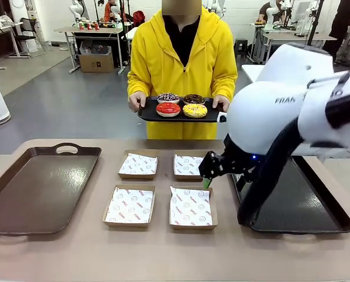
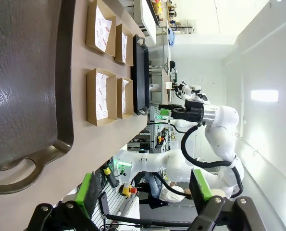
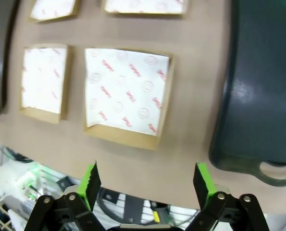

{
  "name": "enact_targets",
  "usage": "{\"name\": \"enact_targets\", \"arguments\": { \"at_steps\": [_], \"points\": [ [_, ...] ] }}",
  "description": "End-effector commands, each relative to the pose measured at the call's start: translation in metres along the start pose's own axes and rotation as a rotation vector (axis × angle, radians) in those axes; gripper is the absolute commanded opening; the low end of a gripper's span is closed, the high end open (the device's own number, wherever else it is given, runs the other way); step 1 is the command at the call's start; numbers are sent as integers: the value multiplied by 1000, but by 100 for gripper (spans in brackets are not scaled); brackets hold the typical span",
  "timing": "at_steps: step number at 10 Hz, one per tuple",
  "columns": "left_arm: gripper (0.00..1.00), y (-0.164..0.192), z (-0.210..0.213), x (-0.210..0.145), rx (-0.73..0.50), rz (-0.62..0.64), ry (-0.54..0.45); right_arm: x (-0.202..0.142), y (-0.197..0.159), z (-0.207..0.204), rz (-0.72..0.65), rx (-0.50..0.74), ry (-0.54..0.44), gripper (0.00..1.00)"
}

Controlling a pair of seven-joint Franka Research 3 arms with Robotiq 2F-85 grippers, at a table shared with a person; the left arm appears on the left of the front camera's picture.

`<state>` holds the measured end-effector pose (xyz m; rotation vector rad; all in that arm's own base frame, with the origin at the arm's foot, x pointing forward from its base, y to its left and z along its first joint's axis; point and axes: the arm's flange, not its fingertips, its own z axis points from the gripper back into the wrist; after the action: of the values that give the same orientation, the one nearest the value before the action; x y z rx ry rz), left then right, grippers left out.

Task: Individually package the donuts and arrange them on the tray.
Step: Pick up one Paper togo box.

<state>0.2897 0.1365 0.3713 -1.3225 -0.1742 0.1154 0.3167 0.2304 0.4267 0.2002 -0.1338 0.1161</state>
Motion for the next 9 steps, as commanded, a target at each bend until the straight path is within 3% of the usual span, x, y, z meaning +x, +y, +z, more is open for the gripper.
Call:
{"name": "enact_targets", "arguments": {
  "at_steps": [1, 9],
  "points": [
    [100, 0, 1, -1, -13, -8, -14, 6, -6, -9, -49, -43, 29, 100],
    [100, 0, 1, -1, -13, -8, -14, 2, -5, -6, -14, -32, 11, 100]
  ]
}}
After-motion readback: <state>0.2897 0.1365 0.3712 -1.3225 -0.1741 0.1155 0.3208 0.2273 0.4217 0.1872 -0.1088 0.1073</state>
